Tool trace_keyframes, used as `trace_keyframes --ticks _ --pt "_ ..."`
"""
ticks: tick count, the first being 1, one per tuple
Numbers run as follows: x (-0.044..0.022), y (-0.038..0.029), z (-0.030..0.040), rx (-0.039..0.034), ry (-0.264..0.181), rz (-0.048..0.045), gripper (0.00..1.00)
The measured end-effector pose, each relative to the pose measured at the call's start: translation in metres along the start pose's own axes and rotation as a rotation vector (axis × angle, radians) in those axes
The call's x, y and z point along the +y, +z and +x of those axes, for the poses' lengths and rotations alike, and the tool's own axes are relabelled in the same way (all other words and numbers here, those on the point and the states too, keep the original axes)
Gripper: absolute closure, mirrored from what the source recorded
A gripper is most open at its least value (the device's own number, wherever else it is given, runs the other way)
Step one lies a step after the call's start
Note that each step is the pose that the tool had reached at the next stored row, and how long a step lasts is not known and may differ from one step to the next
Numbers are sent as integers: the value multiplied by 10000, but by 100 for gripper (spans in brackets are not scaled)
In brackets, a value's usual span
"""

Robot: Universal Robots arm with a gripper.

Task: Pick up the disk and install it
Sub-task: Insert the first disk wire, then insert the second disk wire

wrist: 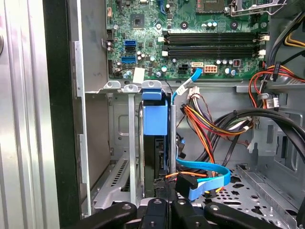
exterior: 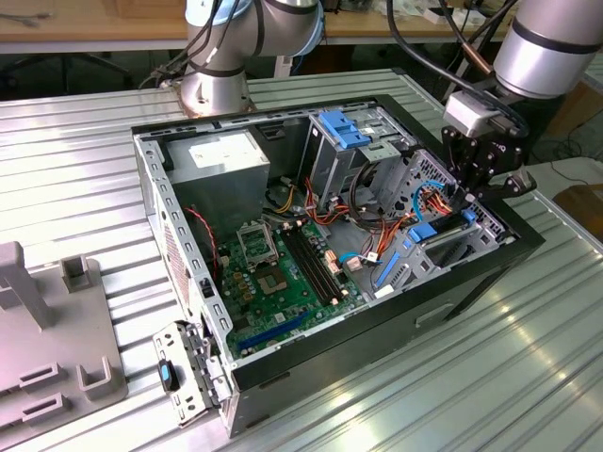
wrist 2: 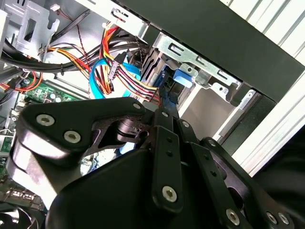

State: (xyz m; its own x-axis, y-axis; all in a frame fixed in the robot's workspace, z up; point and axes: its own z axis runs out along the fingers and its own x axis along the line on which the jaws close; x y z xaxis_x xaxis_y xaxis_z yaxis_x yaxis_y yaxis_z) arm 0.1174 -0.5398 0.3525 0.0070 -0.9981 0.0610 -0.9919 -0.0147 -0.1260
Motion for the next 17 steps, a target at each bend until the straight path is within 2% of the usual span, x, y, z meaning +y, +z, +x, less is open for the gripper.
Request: trace_keyframes --ticks 11,12,15,17 --pt "-1 -12 1 0 0 -4 89" --pt "-7 -28 1 5 -4 -40 89" --pt "-27 -162 10 -4 -13 -221 89" --pt "-36 -222 14 -4 -18 -293 89"
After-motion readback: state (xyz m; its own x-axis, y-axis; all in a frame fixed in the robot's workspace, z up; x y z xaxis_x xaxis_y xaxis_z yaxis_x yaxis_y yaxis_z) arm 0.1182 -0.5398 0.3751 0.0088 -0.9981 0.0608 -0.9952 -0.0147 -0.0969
